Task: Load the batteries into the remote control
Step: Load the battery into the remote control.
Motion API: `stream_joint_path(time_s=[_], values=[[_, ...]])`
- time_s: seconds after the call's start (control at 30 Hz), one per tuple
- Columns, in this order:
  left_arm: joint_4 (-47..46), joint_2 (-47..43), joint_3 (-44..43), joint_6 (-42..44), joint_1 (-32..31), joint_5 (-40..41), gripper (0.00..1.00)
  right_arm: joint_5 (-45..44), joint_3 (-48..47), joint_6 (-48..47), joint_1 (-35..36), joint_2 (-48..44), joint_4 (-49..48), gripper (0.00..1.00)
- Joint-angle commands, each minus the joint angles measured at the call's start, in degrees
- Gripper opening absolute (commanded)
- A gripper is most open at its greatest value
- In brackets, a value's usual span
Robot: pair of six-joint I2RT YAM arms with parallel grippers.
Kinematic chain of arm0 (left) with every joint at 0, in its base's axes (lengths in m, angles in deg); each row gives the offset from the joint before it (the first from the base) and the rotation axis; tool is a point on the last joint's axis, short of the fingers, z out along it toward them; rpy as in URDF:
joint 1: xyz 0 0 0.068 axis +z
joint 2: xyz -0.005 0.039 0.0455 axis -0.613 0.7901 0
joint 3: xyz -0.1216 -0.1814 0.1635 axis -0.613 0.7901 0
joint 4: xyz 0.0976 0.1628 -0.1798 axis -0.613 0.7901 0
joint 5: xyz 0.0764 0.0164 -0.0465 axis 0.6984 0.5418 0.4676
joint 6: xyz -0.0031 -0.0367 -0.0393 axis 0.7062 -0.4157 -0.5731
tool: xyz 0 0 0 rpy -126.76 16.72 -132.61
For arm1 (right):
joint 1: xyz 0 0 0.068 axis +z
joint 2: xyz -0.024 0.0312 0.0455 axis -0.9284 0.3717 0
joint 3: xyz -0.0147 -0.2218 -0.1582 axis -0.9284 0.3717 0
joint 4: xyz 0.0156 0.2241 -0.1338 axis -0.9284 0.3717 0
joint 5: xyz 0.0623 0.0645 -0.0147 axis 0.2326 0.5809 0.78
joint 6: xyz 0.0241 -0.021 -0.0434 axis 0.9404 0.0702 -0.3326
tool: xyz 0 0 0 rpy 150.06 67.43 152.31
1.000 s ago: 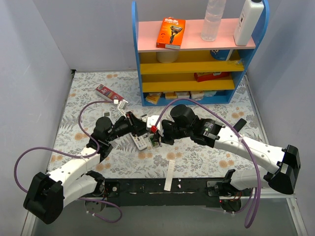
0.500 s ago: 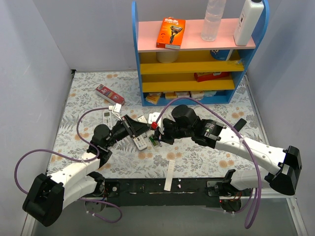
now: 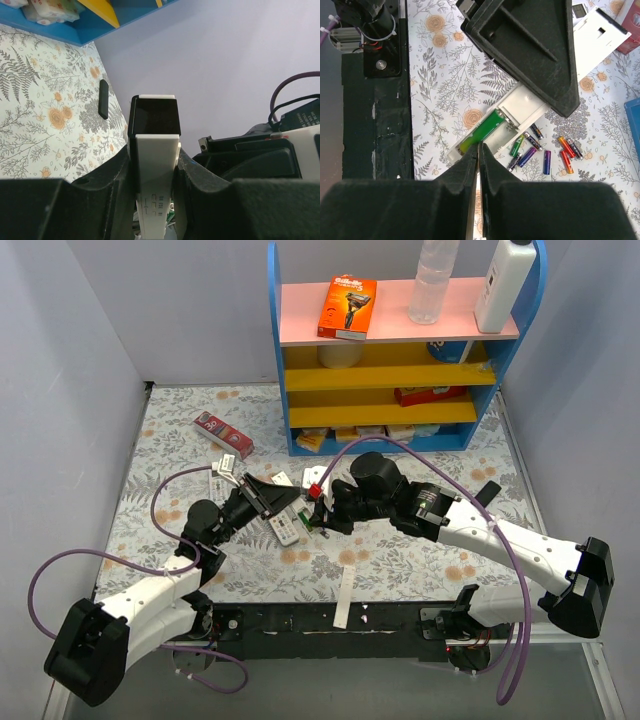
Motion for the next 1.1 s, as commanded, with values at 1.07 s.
stream_joint_path(time_s=[1.07], values=[[6.10,3.12,-11.12,11.87,-0.01,-12.34,0.00,3.18,-12.69,-13.56,0.22,-1.66,9.25,0.34]])
